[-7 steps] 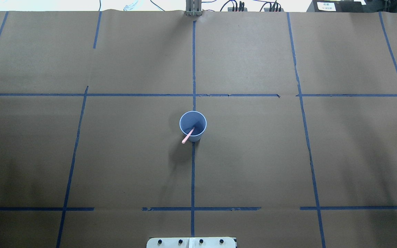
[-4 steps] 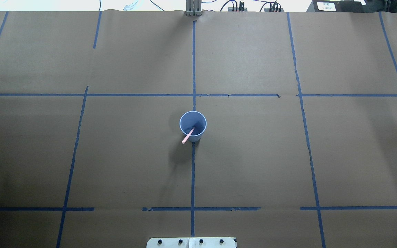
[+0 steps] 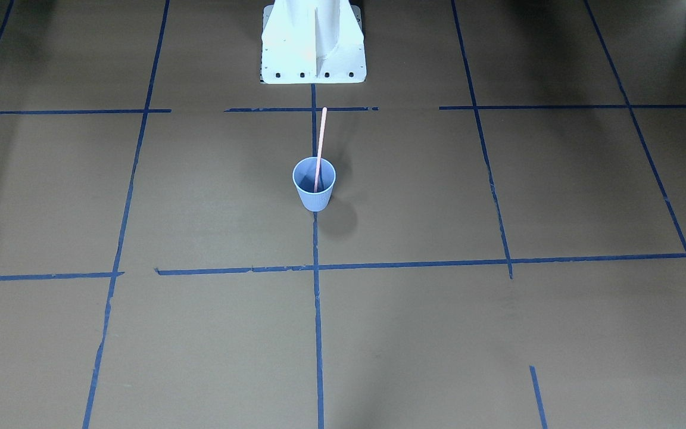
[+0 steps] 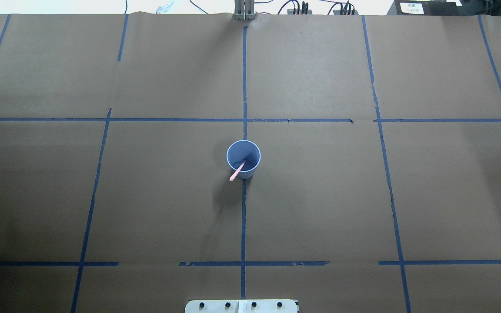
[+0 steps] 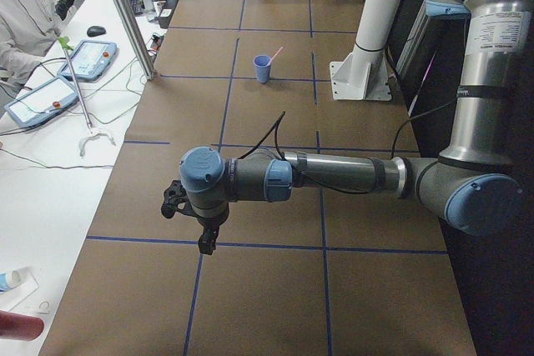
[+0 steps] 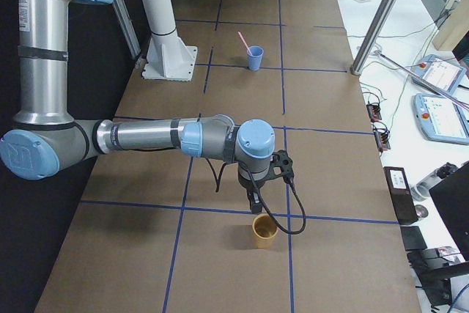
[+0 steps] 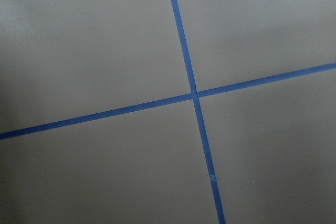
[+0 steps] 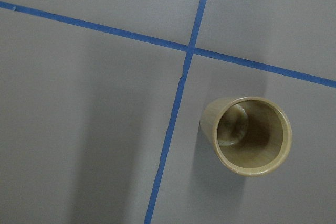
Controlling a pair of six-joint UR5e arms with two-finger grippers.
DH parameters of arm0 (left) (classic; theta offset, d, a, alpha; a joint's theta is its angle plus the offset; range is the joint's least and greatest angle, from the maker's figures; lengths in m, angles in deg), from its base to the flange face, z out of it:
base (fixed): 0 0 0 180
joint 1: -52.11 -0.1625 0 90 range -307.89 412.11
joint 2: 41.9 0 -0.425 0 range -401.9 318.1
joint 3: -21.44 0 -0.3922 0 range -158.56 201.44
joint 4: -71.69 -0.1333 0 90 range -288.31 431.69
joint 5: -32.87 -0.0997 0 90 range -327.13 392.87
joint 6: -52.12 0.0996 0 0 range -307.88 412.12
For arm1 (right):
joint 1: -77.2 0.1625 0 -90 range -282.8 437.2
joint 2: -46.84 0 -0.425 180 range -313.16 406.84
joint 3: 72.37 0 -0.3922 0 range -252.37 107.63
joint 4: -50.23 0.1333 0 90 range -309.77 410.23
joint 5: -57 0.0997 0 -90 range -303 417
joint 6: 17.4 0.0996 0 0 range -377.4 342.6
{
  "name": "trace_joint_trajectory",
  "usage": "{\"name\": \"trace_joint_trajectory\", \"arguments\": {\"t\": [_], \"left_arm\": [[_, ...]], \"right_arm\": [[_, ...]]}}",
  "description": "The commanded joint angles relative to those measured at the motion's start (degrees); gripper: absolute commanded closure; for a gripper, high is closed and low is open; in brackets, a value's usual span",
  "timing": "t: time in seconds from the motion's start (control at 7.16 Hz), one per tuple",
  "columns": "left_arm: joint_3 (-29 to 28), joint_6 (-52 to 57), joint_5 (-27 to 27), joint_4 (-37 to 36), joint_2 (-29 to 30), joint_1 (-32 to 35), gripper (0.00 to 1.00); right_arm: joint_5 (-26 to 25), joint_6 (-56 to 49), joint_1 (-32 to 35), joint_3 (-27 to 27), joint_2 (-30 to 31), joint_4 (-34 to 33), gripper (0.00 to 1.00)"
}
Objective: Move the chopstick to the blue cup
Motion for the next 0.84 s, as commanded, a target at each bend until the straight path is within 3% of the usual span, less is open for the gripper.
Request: {"name": "trace_joint_trajectory", "arguments": {"t": [0.0, 0.42, 0.7], "left_arm": [[1.79, -0.16, -0.42, 0.01, -0.31, -0.14, 0.0], [4.07, 0.2, -1.99, 0.19, -3.21, -0.14, 0.0], [3.73, -0.42, -7.86, -0.16, -3.22, -2.07, 0.0]], "right_arm": [[0.07, 0.21, -0.14, 0.07, 0.39, 0.1, 0.01], [0.07, 0.92, -0.58, -0.01, 0.39, 0.18, 0.01], [0.34, 1.0, -0.93, 2.44, 0.39, 0.18, 0.01]]}}
